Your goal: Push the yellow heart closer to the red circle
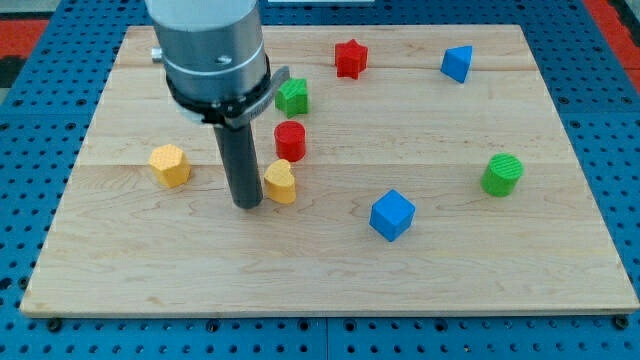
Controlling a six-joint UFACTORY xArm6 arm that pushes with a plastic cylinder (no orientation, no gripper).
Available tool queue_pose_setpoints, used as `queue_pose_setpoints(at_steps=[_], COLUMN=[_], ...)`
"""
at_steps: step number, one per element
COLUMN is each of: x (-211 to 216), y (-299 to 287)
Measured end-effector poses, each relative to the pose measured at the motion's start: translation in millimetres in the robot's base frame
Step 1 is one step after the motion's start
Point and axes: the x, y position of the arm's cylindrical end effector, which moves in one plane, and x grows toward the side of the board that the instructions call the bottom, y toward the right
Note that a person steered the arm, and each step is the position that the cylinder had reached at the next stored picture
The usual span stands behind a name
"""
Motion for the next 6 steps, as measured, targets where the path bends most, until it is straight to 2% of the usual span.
queue_pose_setpoints(at_steps=[1, 2, 3, 4, 5, 6], x=[38, 32, 4, -35, -53, -32], y=[6, 34, 52, 38, 17, 43])
